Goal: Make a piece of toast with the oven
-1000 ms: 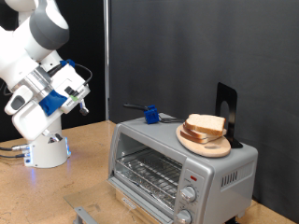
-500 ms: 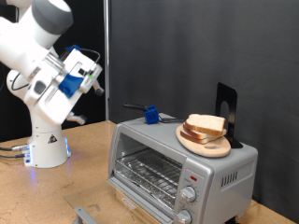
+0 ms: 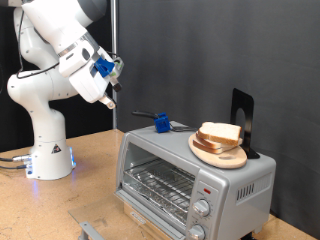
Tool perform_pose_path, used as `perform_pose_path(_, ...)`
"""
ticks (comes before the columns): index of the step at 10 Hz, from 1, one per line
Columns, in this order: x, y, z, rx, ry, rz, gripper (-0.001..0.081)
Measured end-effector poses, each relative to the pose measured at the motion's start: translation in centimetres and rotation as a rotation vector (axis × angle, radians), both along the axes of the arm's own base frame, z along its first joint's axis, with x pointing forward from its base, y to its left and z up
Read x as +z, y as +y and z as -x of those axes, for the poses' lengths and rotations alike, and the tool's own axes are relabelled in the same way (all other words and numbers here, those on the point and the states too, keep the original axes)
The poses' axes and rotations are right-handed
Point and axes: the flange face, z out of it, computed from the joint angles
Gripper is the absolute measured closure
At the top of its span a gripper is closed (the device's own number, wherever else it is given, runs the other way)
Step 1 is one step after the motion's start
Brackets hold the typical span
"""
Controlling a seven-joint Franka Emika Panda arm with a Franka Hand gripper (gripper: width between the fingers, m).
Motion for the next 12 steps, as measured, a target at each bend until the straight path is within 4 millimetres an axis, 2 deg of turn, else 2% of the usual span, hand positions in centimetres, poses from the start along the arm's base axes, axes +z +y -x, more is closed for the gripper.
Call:
perform_pose_path(2, 0.5, 1.2, -0.2, 0.021, -0.036, -0.022, -0.0002)
perform_pose_path(4, 2.0, 4.4, 0.0, 0.103, -0.078, -0.005, -0.0002)
perform_pose_path(6, 3.4, 7.7, 0.8, 0.224, -0.046, 0.072, -0.0002)
perform_pose_path(10, 6.1, 14.0, 2.0, 0.286, -0.018, 0.157, -0.0002)
perform_pose_path(12, 6.8, 15.3, 2.4, 0.287, -0.025, 0.166, -0.0002)
